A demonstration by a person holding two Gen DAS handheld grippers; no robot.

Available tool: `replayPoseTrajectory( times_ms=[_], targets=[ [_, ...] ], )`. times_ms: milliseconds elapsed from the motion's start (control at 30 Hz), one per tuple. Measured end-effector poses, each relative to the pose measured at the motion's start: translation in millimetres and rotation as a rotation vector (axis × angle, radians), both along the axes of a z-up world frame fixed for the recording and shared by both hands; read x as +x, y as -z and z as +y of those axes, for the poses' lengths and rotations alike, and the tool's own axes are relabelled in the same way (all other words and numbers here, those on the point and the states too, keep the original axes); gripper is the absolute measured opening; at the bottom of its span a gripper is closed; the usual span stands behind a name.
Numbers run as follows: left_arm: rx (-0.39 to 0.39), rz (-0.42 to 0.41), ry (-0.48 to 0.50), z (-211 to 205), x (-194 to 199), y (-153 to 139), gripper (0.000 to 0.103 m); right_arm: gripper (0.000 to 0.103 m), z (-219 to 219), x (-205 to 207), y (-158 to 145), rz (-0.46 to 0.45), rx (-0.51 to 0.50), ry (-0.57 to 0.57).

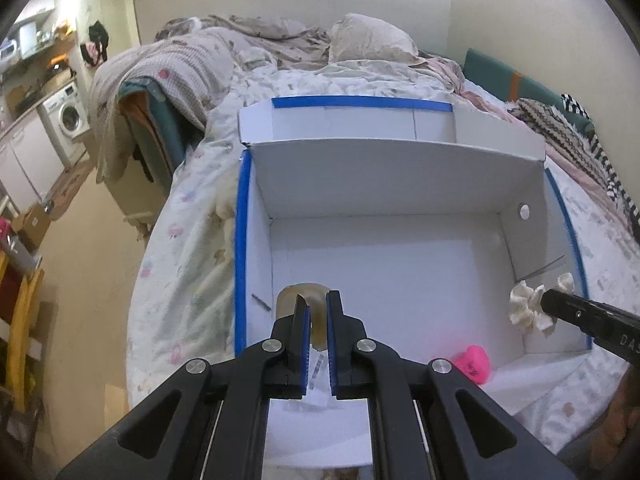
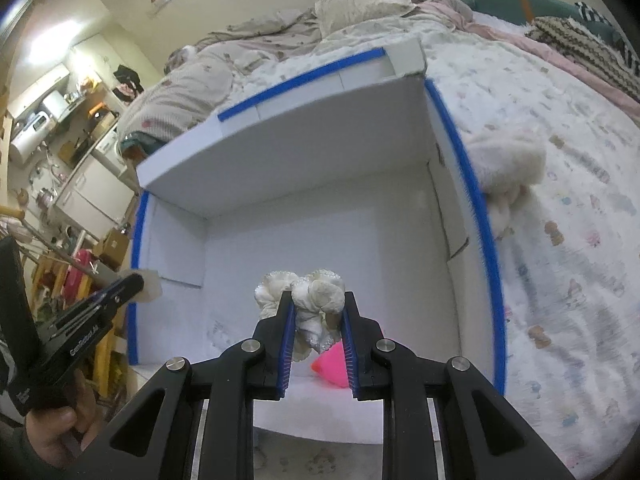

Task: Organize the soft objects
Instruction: 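Carry the scrunchie and tan piece into the box and open both grippers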

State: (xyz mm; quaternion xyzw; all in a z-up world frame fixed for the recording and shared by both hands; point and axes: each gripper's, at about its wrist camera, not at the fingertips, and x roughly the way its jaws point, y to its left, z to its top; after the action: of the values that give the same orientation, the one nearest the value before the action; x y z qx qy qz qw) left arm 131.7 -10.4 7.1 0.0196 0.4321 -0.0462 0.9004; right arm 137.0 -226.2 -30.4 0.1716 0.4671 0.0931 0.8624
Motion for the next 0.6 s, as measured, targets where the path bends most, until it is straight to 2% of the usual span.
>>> replayPoseTrajectory(
  times_ms=[100, 200, 600],
  targets=[
    [0.007, -0.005, 0.010, -3, 2, 13, 0.007, 0.024, 10, 0, 8, 0.007, -0.031, -0.023],
    [-0.044, 0.077, 0.007, -2, 11, 27, 0.007, 0.024, 19, 6, 16, 0.023, -0.053, -0.040],
    [0.011, 0.112, 0.033, -15, 21, 51, 0.008, 0.024, 37, 23, 37, 0.086, -0.094, -0.094]
  ],
)
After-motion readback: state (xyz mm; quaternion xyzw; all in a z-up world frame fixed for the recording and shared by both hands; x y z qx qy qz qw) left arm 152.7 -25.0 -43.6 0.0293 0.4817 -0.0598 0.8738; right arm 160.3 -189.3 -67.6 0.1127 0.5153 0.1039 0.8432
